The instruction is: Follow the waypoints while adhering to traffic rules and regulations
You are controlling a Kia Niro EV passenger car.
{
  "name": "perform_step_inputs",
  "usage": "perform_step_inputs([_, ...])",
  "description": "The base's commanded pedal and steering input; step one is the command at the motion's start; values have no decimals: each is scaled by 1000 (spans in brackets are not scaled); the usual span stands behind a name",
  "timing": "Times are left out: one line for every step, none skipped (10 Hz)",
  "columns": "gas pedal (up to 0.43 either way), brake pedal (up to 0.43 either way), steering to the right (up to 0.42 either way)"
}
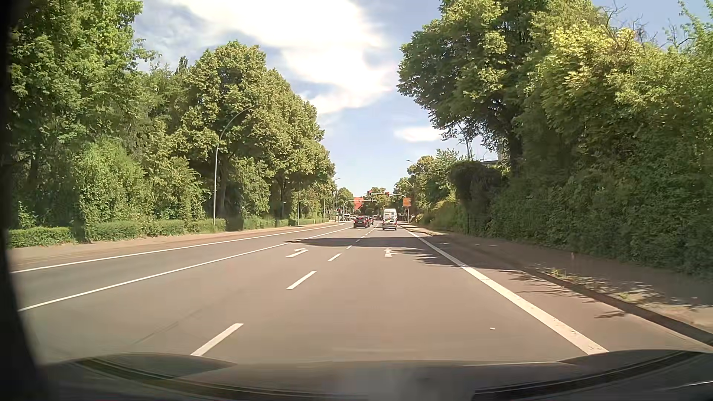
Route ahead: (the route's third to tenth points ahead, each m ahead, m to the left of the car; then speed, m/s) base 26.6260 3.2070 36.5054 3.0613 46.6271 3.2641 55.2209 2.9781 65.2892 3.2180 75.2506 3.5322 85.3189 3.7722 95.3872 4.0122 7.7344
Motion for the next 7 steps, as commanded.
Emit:
perform_step_inputs([130, 6, 5])
perform_step_inputs([130, 6, 6])
perform_step_inputs([130, 6, 6])
perform_step_inputs([118, 6, 6])
perform_step_inputs([98, 6, 6])
perform_step_inputs([67, 6, 6])
perform_step_inputs([28, 6, 6])
